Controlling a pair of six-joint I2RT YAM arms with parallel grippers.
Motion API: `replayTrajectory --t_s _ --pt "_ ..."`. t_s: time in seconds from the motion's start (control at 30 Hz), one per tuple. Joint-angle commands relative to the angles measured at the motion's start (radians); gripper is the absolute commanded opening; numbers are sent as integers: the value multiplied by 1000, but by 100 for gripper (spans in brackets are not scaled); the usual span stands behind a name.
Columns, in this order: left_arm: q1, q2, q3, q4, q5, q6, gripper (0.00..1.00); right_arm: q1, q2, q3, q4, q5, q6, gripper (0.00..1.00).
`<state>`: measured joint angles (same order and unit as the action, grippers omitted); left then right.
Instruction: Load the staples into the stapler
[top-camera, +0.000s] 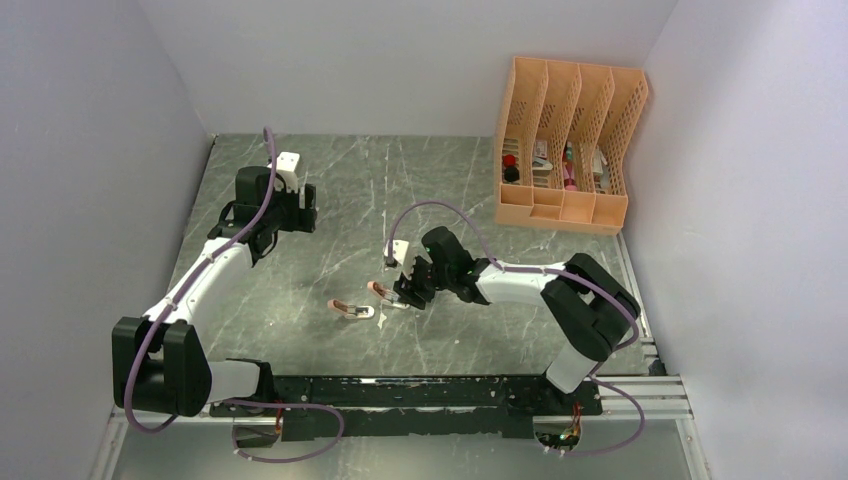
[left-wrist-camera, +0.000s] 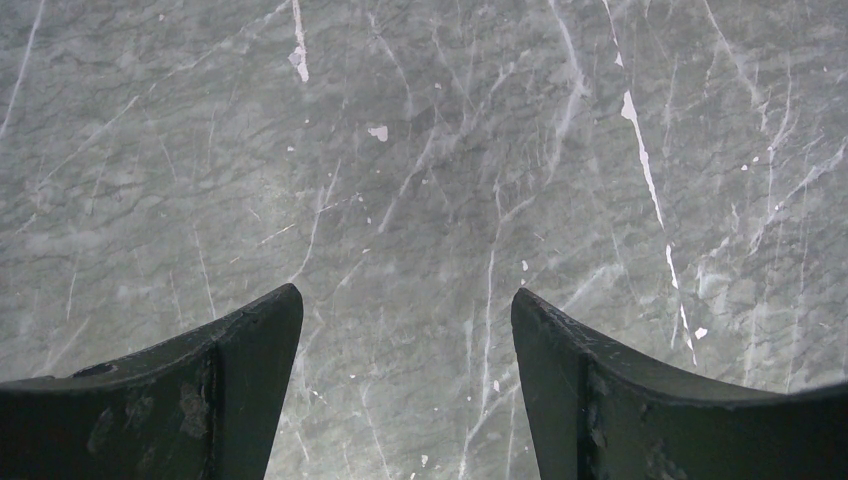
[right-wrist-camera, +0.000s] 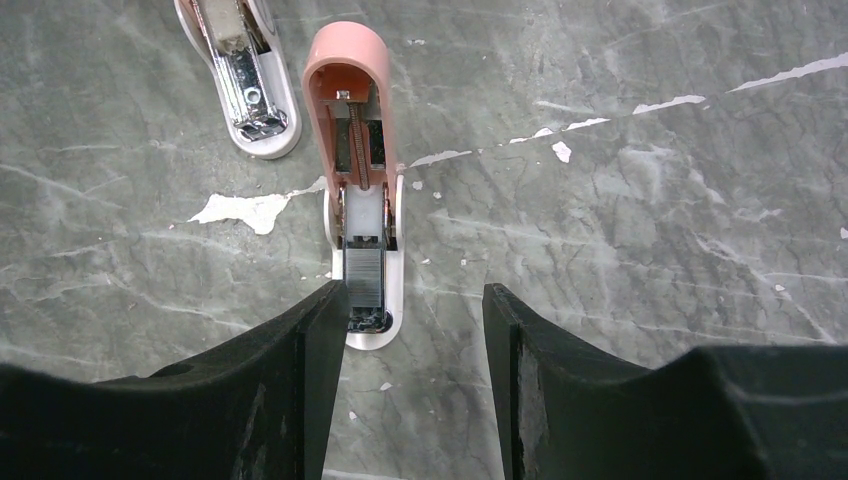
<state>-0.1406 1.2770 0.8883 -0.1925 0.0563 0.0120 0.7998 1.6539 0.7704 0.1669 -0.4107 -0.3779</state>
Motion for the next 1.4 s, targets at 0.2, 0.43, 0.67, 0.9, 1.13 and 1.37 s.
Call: replayTrajectory --t_s 0.2,0.43,0.67,0.9,1.13,1.37 --pt "-4 8 20 -9 18 11 81 -3 -14 24 13 -9 10 56" --pt "-4 6 19 -9 19 11 81 -4 -12 32 41 -4 16 56" --pt "-4 7 19 -9 17 11 81 -6 0 32 46 17 15 56" --pt "-4 8 20 -9 18 11 81 -6 12 28 44 10 14 56" --pt "-4 6 20 -10 19 11 81 -5 34 17 63 3 17 56" --pt "-4 7 19 -9 18 10 81 -6 49 2 57 3 13 56"
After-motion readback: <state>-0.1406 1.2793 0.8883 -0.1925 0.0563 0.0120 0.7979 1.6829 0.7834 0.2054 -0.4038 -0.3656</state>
